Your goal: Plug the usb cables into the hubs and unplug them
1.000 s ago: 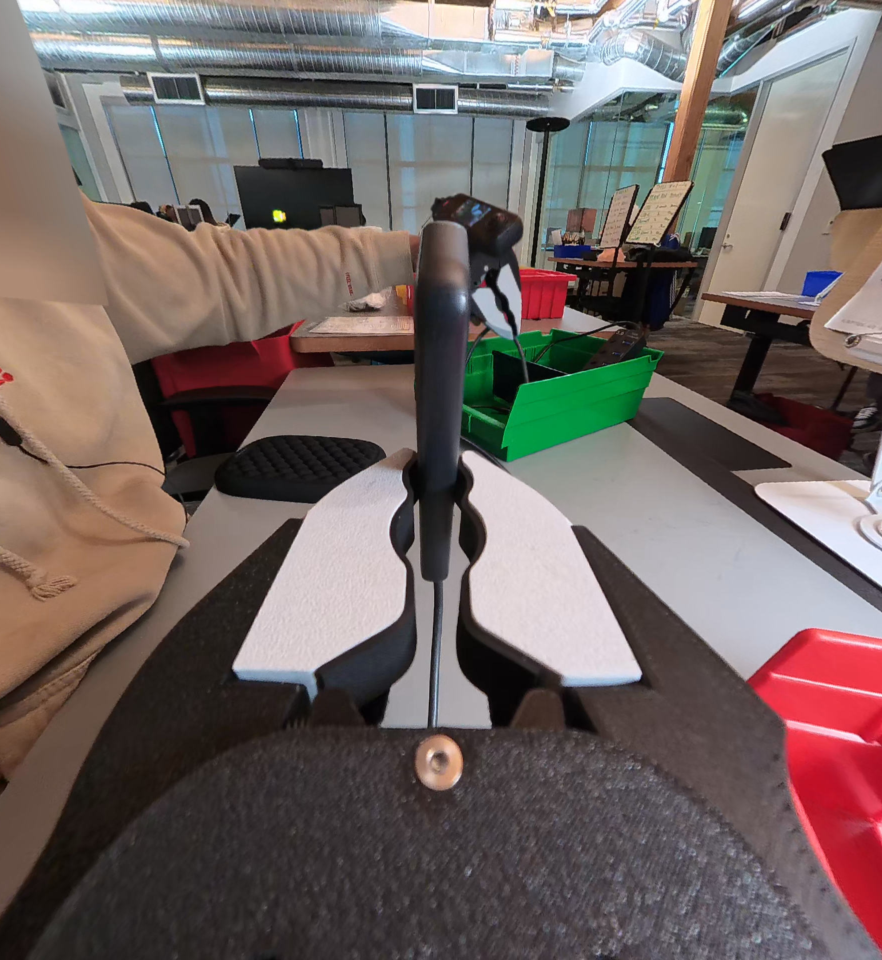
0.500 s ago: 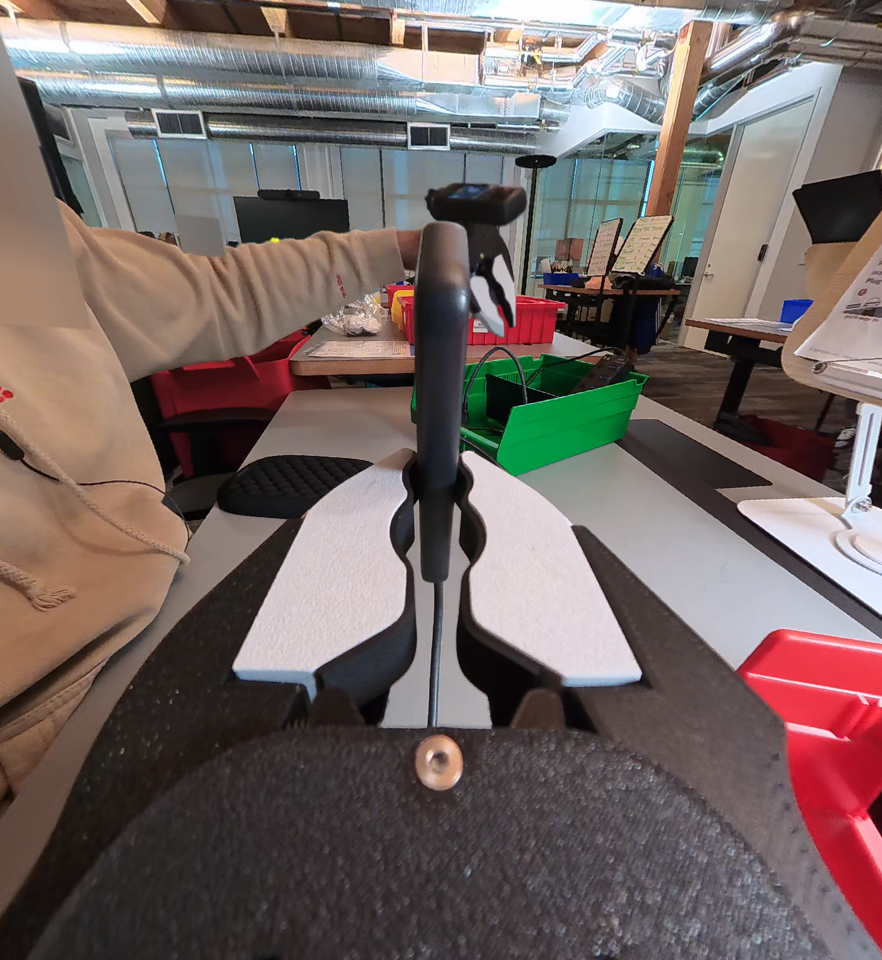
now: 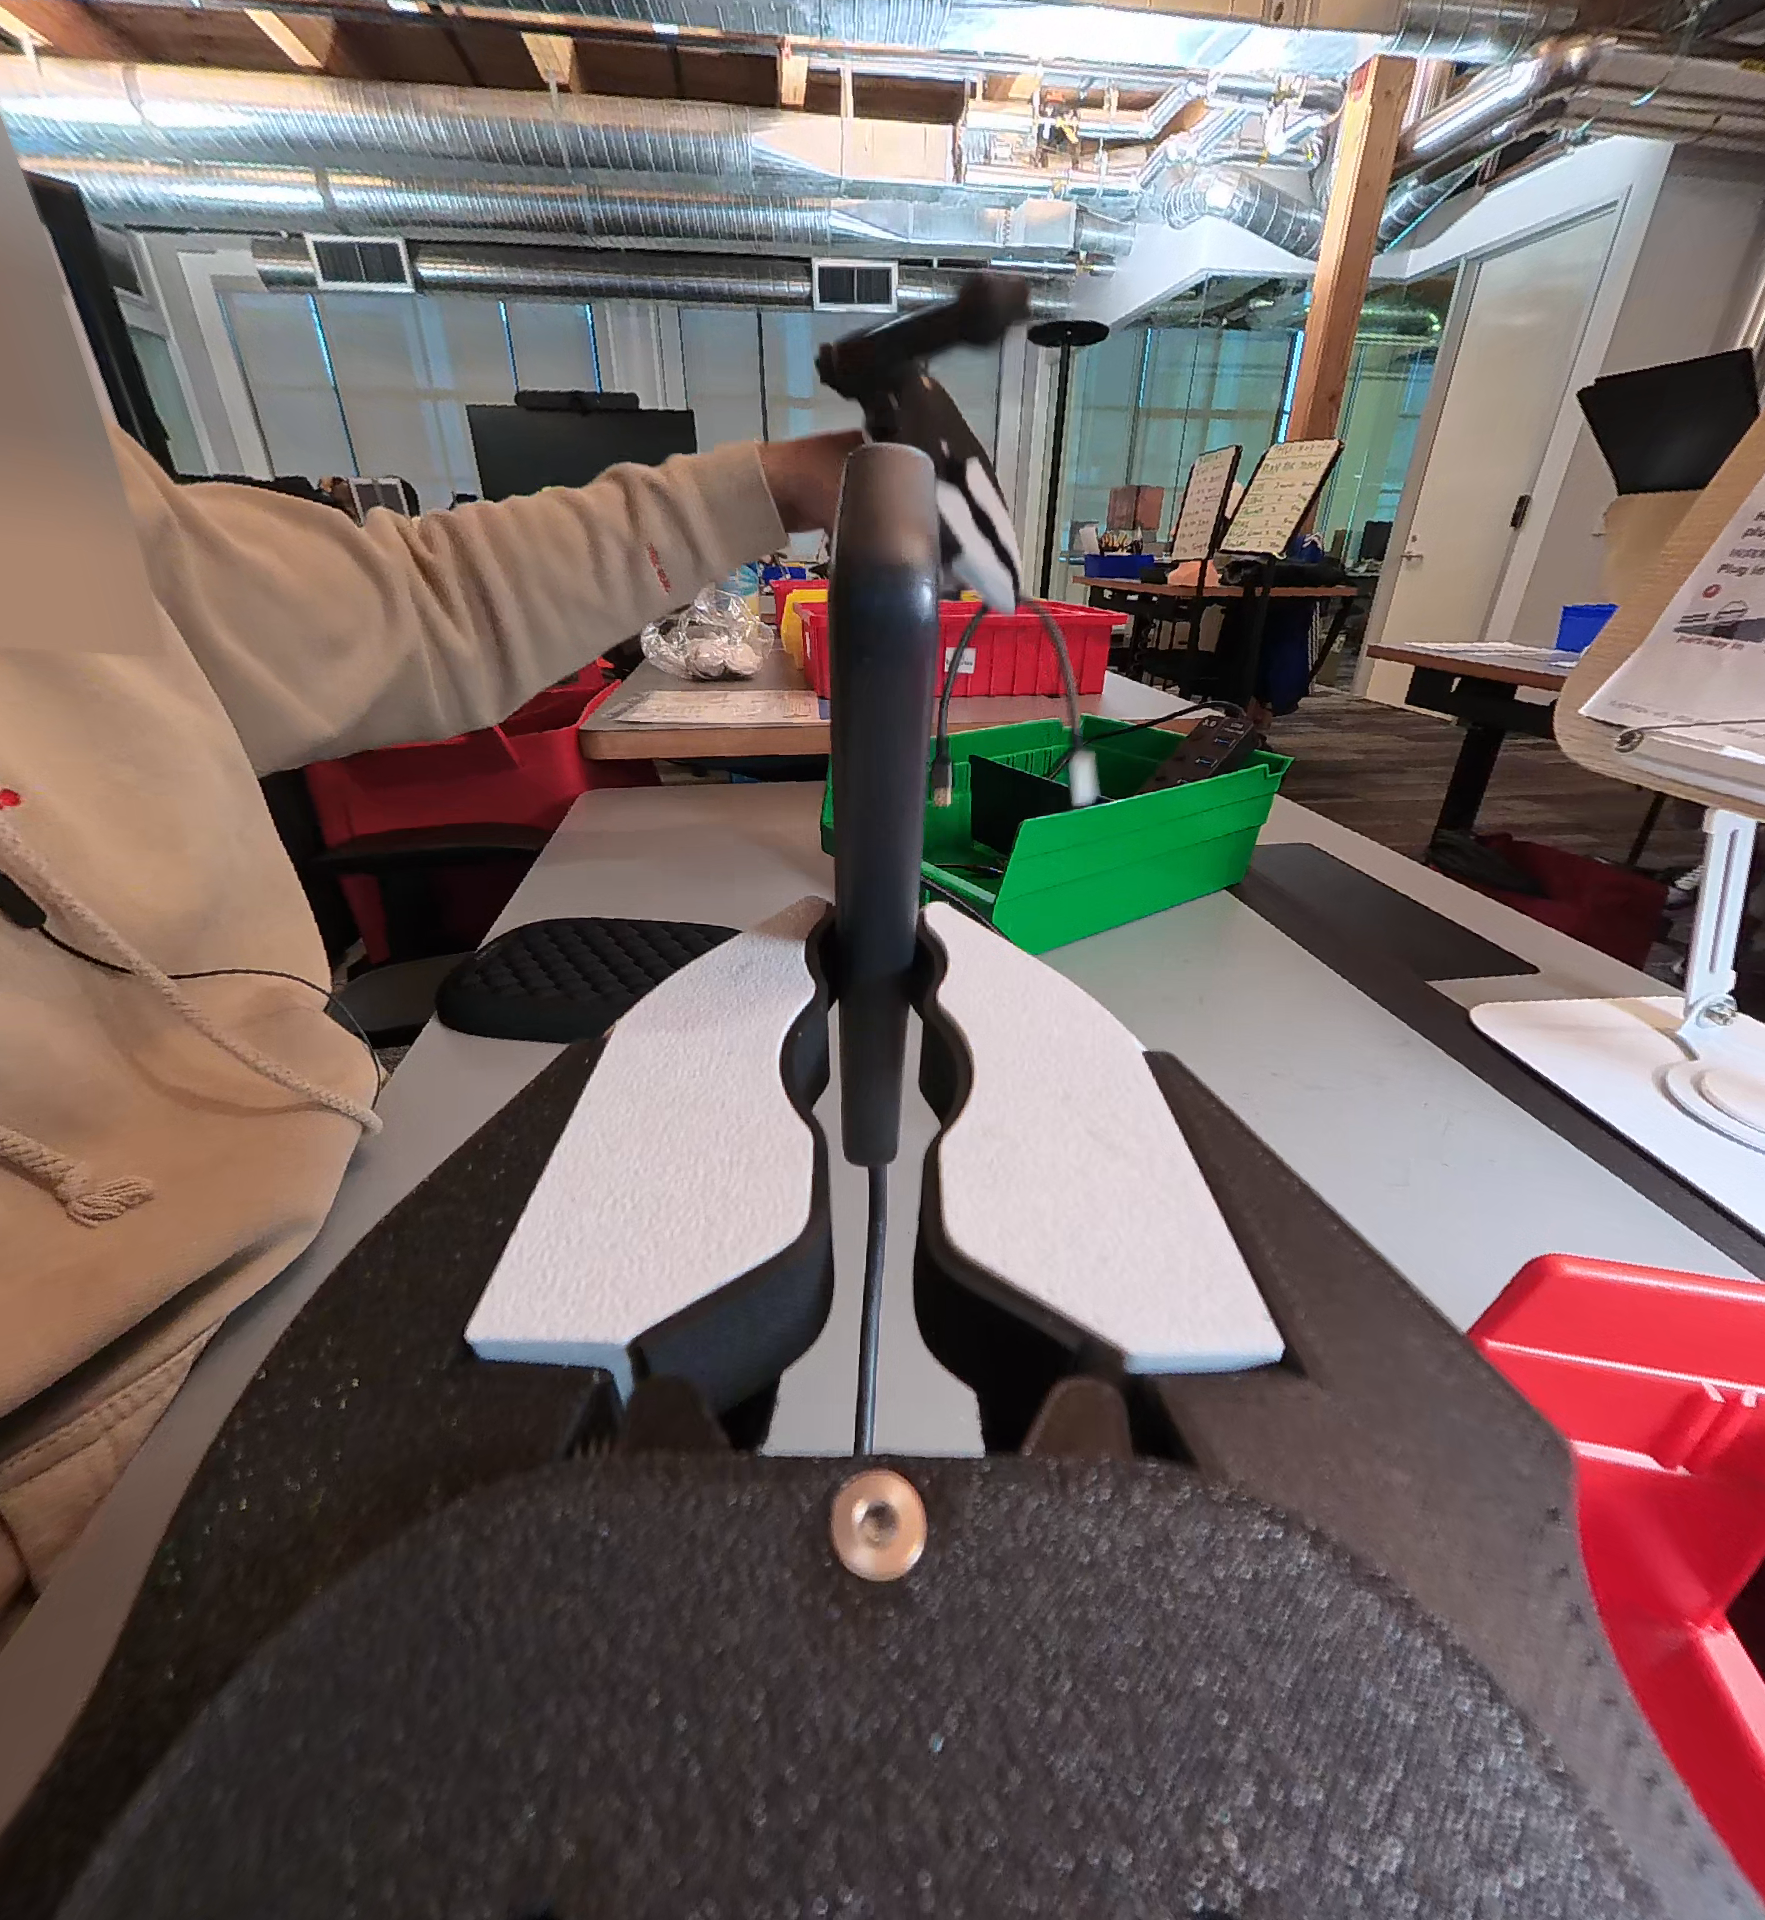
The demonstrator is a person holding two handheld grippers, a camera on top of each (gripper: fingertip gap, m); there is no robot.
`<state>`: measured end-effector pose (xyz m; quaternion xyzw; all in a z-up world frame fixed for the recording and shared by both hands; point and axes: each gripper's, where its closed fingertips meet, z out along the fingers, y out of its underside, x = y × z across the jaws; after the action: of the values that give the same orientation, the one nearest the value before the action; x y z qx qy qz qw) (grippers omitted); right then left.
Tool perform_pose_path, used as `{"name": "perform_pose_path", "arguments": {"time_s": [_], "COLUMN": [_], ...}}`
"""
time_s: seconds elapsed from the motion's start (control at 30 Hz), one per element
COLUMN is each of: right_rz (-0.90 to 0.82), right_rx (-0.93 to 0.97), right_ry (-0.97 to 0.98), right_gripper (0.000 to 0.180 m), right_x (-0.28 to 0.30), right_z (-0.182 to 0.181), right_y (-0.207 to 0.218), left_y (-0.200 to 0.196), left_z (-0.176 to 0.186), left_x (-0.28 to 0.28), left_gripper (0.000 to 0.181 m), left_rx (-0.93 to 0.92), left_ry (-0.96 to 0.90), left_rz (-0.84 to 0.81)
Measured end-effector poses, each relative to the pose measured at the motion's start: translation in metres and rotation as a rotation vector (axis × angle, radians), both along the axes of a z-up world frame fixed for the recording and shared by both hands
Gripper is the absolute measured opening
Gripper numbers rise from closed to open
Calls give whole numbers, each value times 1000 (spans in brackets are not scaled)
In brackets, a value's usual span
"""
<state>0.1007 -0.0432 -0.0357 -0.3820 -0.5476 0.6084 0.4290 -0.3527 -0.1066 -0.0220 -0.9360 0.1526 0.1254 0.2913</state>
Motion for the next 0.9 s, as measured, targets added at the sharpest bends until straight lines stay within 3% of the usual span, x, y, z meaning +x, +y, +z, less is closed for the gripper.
{"name": "perform_pose_path", "arguments": {"time_s": [0.03, 0.13, 0.2, 0.33, 0.43, 0.6, 0.7, 0.8, 0.9], "right_rz": [0, 7, 9, 4, -7, -1, 6, 11, 16], "right_rx": [1, -5, -4, -8, -29, -55, -58, -65, -84], "right_ry": [3, 14, 20, 43, 64, 76, 69, 65, 65], "right_gripper": [12, 12, 12, 12, 12, 12, 12, 12, 12], "right_x": [1, 3, 5, 13, 18, 22, 21, 20, 19], "right_z": [1, 4, 6, 11, 15, 15, 12, 10, 8], "right_y": [0, -1, 0, 5, 11, 15, 15, 15, 18], "left_y": [3, 8, 10, 13, 15, 16, 14, 7, -20], "left_z": [12, 27, 14, -53, -103, -134, -139, -131, -145], "left_x": [17, 70, 104, 166, 199, 224, 221, 226, 262], "left_gripper": [6, 6, 6, 6, 7, 6, 11, 27, 33], "left_rx": [62, 183, 225, 267, 276, 321, 352, 388, 205], "left_ry": [-98, -408, -585, -890, -1021, -1020, -805, -503, -417], "left_rz": [-22, -74, -90, -47, -5, 5, -70, -280, -575]}}
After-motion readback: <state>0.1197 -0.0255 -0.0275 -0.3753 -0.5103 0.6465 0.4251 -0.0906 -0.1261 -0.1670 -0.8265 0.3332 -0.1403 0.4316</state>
